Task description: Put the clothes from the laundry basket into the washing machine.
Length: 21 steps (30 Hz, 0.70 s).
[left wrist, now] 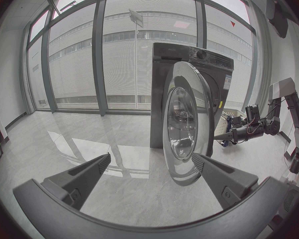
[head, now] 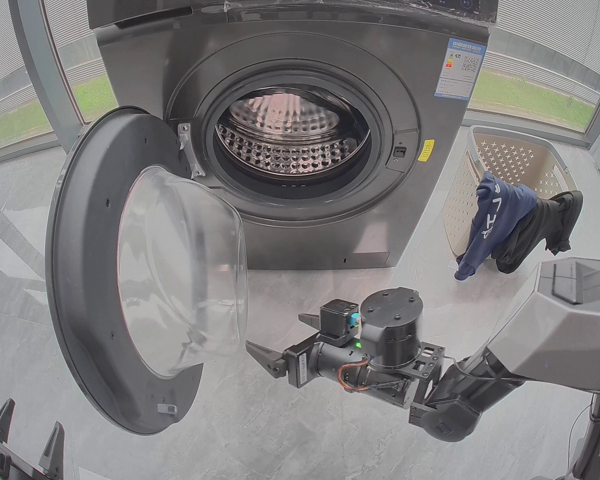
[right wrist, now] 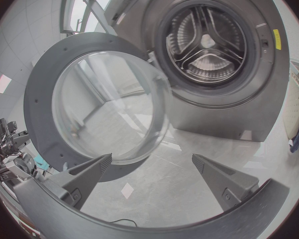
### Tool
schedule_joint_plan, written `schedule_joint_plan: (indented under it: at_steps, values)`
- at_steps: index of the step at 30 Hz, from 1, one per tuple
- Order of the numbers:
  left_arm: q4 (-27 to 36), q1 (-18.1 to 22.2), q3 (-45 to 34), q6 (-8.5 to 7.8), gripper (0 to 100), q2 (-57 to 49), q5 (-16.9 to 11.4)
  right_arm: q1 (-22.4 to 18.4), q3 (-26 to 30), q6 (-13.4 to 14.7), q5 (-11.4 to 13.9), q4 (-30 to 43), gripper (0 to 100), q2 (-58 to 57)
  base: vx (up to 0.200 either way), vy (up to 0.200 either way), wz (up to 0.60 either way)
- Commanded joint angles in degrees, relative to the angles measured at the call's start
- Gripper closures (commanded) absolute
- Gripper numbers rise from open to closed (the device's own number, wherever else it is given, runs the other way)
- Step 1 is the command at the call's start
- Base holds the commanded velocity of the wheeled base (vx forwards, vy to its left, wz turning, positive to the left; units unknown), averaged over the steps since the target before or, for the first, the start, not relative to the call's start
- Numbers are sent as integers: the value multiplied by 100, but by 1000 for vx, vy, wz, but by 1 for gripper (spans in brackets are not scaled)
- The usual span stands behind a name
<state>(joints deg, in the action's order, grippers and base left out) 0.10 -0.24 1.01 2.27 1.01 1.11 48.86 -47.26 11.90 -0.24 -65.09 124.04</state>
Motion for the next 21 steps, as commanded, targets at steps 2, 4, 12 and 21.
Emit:
schedule_joint_plan:
  at_steps: [2,4,12,21]
  values:
    - [-1,-2,-92,2,0,-75,3,185,-644,6,-20,5,0,507,0,0,0]
    - [-1,-2,-92,2,0,-66,3,229,-846,14,-20,-4,0,595,0,0,0]
    - [-1,-2,-92,2,0,-75,3,291,-1022,41,-28,-224,0,657,0,0,0]
    - [-1,-2,-92,2,0,-75,3,159,-943,32,-28,-224,0,604,89,0,0]
